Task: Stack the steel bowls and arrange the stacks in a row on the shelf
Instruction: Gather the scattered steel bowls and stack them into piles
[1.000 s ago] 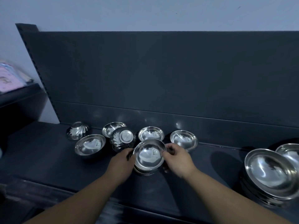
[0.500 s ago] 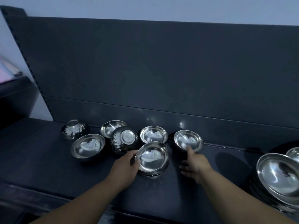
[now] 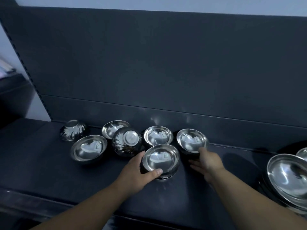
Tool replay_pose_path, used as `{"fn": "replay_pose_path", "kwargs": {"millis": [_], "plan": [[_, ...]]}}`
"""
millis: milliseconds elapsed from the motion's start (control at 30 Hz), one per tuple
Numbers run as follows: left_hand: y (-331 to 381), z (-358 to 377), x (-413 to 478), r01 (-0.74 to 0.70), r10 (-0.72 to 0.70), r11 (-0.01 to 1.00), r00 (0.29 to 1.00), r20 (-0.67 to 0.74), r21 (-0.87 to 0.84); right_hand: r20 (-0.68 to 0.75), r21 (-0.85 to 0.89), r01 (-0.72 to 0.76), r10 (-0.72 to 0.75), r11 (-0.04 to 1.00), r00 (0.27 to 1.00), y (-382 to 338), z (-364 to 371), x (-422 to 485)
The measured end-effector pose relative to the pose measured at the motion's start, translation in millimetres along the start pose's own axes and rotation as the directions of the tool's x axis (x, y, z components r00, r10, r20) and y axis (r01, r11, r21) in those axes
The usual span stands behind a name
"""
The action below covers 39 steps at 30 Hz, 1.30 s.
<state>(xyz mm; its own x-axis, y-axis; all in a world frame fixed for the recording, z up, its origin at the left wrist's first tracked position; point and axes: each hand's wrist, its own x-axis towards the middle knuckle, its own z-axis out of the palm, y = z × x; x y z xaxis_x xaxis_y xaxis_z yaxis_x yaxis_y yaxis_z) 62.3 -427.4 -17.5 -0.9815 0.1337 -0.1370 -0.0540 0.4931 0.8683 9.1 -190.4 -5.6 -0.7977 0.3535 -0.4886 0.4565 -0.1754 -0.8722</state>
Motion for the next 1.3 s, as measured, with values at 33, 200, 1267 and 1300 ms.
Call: {"fn": "replay_pose_path", "kwargs": {"millis": [33, 200, 1267, 1300], "plan": [[1.8, 0.8, -0.9, -0.005, 0.005, 1.0, 1.0, 0.018, -0.001, 0.009, -0.008, 0.025, -0.025, 1.0, 1.0, -3.0, -1.2, -5.4], [14.3, 6.0, -0.9, -0.016, 0.02, 0.997, 0.998, 0.053, -0.077, 0.078, -0.059, 0.207, -0.202, 0.977, 0.976, -31.4, -5.1, -35.4], [8.5, -14.9, -14.3, -0.159, 0.162, 0.987, 0.963, -0.217, 0.03, 0.379, -0.354, 0.275, -0.132, 0.894, 0.916, 0.5, 34.5, -42.0], [8.0, -16.0, -16.0, -0.162, 0.168, 0.986, 0.959, -0.229, 0.046, 0.346, -0.371, 0.277, -0.146, 0.886, 0.927, 0.5, 37.0, -36.8]]}}
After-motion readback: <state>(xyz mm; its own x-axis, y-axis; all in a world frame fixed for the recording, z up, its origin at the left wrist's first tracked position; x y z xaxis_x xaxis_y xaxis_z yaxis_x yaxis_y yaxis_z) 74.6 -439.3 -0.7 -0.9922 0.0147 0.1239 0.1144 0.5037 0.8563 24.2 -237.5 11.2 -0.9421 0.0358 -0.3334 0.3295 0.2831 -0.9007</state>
